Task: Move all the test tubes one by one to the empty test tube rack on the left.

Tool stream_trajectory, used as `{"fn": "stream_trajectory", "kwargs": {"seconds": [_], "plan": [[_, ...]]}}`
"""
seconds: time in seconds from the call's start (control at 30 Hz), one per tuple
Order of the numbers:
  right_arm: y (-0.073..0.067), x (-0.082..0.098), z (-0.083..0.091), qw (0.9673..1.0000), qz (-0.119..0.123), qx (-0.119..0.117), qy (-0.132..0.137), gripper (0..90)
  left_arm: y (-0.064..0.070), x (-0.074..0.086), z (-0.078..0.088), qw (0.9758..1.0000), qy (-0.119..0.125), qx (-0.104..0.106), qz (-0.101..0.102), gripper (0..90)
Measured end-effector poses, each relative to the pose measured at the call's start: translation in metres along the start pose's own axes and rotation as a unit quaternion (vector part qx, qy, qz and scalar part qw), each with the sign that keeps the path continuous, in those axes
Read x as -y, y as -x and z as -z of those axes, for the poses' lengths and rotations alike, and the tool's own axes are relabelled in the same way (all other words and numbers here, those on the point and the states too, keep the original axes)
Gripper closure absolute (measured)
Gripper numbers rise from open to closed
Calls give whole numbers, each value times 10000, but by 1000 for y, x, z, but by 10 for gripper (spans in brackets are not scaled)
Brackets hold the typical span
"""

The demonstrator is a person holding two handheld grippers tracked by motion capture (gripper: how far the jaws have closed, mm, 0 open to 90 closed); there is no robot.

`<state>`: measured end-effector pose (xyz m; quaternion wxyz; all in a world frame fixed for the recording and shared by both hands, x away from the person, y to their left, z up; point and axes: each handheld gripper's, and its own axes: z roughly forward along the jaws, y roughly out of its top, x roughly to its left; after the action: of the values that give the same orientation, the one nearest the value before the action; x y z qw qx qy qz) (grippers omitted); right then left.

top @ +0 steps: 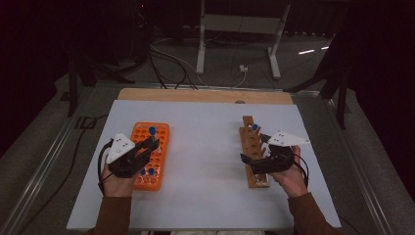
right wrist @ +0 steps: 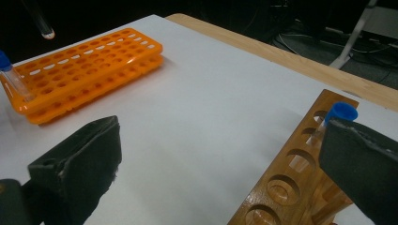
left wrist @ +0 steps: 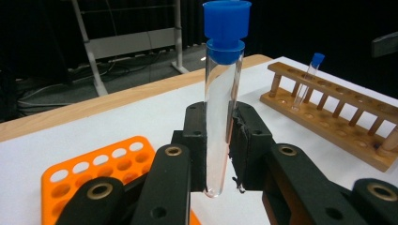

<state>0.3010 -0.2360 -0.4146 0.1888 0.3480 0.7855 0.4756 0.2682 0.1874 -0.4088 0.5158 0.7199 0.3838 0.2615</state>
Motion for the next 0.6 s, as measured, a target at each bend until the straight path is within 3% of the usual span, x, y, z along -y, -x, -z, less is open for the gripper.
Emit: {"fn": "stream_trajectory", "kwargs": {"seconds": [0.6], "plan": [[1, 1, 2, 10000, -26, 17, 43, 1, -11, 10, 15, 9999, -15, -168, 16, 785]]}}
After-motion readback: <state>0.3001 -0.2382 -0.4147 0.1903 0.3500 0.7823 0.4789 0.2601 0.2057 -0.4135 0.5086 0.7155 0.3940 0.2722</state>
